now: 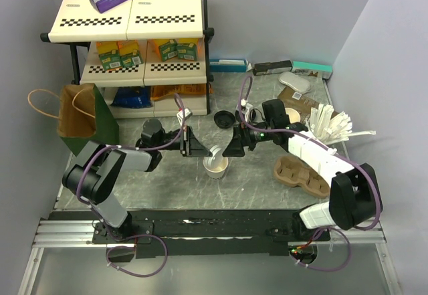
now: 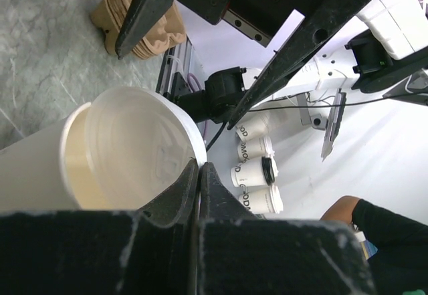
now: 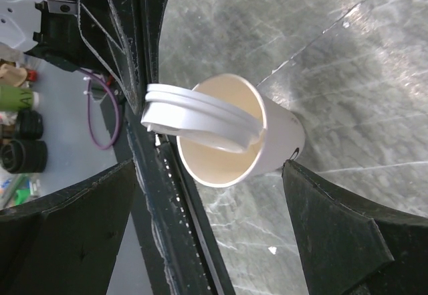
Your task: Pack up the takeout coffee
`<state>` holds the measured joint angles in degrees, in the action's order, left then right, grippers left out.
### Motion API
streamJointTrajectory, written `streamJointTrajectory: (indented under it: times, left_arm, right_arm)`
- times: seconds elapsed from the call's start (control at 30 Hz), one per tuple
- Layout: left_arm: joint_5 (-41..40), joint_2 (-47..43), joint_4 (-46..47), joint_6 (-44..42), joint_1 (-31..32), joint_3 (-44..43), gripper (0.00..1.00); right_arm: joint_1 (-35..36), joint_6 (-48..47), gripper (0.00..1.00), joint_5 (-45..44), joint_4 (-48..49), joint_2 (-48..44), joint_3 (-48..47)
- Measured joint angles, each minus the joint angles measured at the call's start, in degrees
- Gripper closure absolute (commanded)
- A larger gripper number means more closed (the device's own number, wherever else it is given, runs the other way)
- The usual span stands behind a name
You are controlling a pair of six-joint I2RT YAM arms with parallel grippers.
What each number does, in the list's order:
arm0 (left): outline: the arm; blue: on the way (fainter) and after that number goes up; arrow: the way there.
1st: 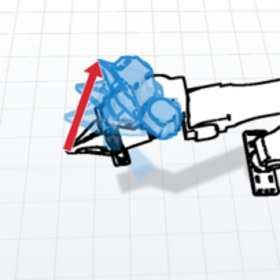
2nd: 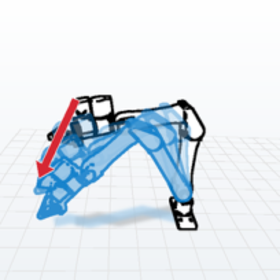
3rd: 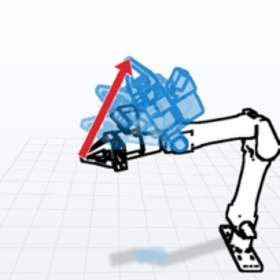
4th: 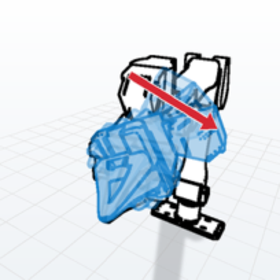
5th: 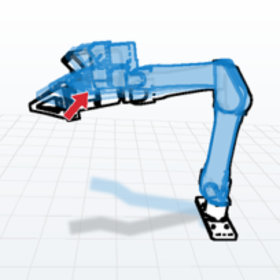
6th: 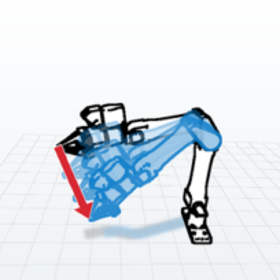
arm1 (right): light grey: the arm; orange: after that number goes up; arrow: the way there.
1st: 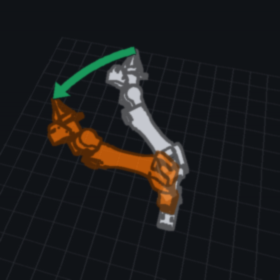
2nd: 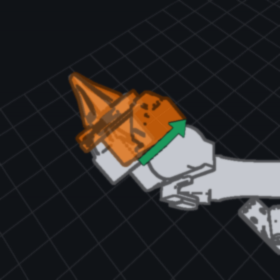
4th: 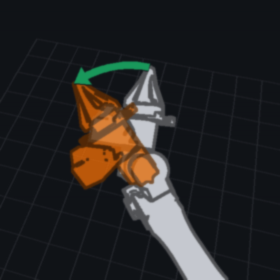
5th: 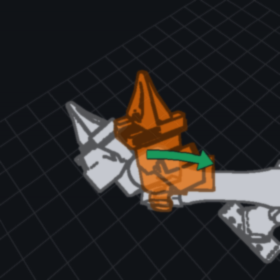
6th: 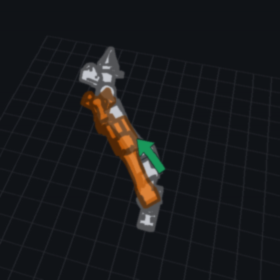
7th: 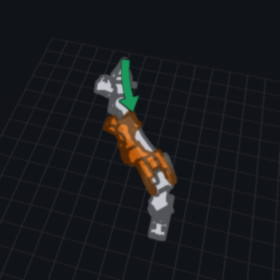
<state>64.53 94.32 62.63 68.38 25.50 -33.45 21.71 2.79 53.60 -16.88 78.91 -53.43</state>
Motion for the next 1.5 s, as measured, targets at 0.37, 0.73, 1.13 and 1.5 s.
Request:
streamJointTrajectory:
  times: [0.37,0.73,1.13,1.5]
  left_arm:
    - [-1.9,-0.4,-0.1,0.8,-1.9,1.4,0.95]
    - [-1.9,-0.3,-0.9,1.5,-2.8,1.3,0.78]
    - [-2.3,-0.4,-5.9,-1.1,-2.8,1.3,0.58]
    - [-3.1,-2.3,-13.2,-5.4,-2.8,0.1,0.50]
  right_arm:
    - [0.0,1.7,0.05,1.4,0.8,0.5,0.3]
    - [0.0,2.4,0.05,2.0,1.1,2.0,0.3]
    - [0.0,3.7,0.05,2.4,1.5,5.0,0.2]
    - [0.0,3.7,0.05,0.8,1.7,5.7,0.1]
